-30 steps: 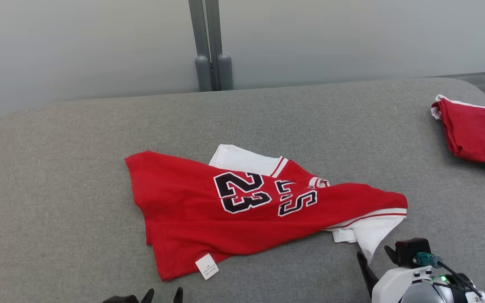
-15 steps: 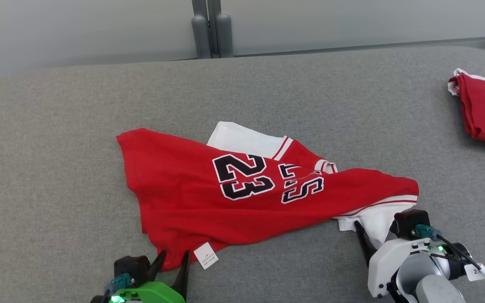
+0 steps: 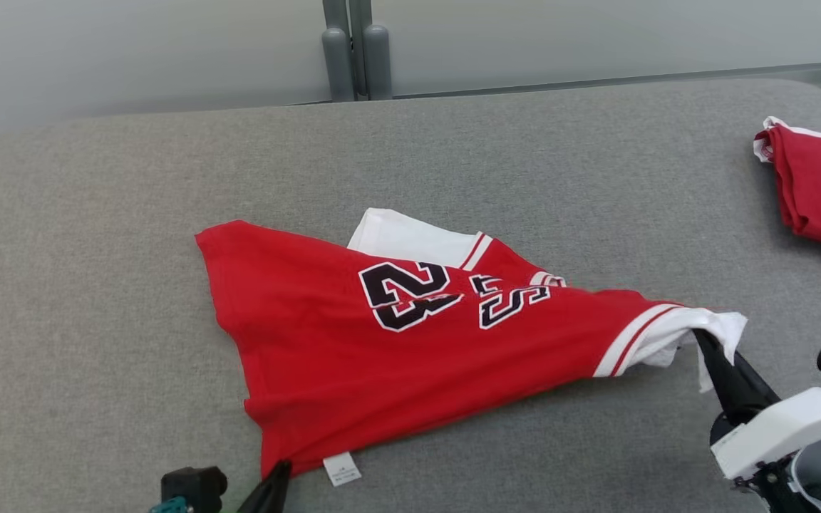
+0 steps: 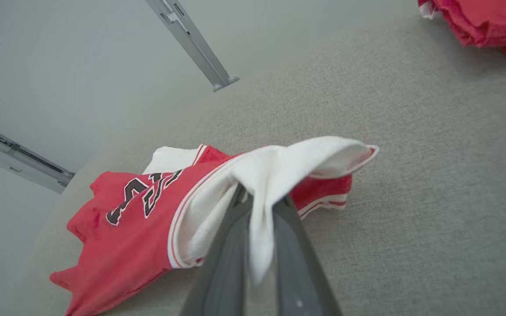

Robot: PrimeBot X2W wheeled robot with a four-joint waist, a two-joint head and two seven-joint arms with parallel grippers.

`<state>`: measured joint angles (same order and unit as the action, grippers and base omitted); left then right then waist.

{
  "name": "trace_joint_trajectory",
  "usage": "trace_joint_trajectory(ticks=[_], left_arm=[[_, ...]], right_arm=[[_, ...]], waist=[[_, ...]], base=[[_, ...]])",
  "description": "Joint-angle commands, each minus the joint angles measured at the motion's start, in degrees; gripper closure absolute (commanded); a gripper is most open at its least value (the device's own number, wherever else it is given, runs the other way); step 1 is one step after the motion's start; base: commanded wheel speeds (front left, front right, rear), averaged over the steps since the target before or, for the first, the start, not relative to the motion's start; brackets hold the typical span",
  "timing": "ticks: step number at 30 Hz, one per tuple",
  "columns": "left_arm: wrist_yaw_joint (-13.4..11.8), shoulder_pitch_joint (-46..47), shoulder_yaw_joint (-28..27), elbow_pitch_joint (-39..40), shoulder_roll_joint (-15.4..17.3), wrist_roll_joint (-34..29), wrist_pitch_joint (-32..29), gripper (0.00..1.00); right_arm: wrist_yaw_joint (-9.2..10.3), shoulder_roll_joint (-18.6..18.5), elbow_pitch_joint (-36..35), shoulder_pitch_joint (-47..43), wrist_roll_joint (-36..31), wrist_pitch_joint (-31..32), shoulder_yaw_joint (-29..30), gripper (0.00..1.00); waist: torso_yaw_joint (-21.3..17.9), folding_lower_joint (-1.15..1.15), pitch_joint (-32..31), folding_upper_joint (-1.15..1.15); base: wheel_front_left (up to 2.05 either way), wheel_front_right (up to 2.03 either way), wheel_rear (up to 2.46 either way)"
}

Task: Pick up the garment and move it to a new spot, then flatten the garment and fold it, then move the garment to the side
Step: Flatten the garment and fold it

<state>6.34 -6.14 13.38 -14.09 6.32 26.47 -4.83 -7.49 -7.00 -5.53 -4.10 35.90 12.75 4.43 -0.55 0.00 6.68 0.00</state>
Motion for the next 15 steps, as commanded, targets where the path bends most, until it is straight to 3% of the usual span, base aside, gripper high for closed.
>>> trace_joint_trajectory(ticks=[1, 8, 15], left_arm=[[-0.66, -1.17, -0.55, 1.58, 1.10, -0.10, -0.03, 1.00], [-1.88, -7.14, -1.92, 16.21, 1.78, 3.63, -3.98, 1.00], [-2.41, -10.02, -1.15, 38.62, 4.88, 5.96, -12.81, 1.00]], right_arm=[[0.01, -0.16, -2.72, -1.27, 1.77, 1.50, 1.41, 1.00], [0.02, 0.79, -15.15, -4.65, 9.59, 7.78, 6.95, 1.00], [-0.01, 2.11, -30.29, -3.34, 16.46, 12.93, 10.93, 1.00]], waist=[[-0.92, 0.00, -0.60, 0.00], [-1.62, 0.00, -2.45, 0.00], [-1.76, 0.00, -5.20, 0.00]], base=[[0.00, 0.00, 0.00], [0.00, 0.00, 0.00], [0.00, 0.00, 0.00]])
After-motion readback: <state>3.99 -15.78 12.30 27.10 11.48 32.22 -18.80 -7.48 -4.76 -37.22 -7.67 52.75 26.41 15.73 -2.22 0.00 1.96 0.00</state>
